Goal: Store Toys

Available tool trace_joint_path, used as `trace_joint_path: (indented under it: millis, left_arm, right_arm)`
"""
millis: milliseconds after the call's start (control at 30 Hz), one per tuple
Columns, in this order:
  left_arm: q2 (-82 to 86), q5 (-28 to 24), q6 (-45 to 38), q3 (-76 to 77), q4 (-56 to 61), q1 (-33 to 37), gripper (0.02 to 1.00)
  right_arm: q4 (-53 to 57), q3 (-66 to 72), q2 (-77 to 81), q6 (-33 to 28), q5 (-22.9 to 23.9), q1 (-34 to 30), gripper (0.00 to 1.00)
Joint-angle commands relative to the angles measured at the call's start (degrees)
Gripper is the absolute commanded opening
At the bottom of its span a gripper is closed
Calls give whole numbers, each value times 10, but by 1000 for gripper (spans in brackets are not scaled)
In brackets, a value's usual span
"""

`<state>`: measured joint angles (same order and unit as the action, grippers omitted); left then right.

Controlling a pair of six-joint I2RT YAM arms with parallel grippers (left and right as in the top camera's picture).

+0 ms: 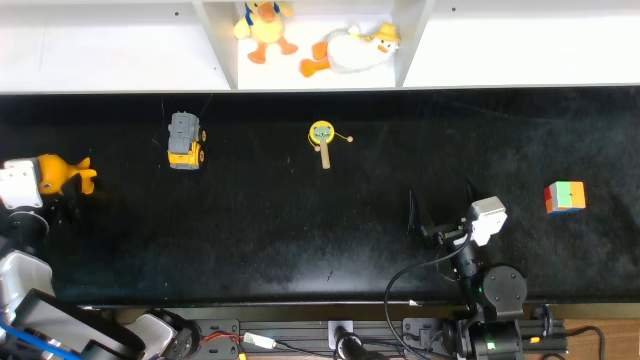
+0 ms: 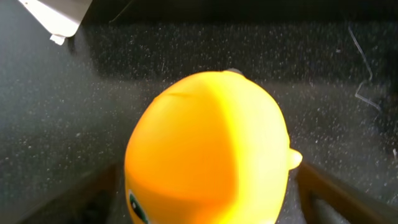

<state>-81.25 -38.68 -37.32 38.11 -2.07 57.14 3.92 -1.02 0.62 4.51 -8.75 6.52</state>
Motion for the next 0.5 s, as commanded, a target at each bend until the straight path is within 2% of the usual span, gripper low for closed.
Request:
trace_joint_path:
  millis: [33, 133, 333, 500]
  left_arm:
    - [-2, -22, 1, -2, 3, 4, 684]
    - [-2, -22, 4, -2, 3, 4, 514]
    - [-2, -22, 43, -1, 11, 4, 404]
    - [9, -22, 93, 7, 25, 4, 174]
  right_arm:
    - [-3, 7, -4, 4, -2, 2, 989]
    - [-3, 7, -4, 4, -2, 2, 996]
    - [-3, 7, -4, 4, -2, 2, 993]
    - [-3, 7, -4, 4, -2, 2, 993]
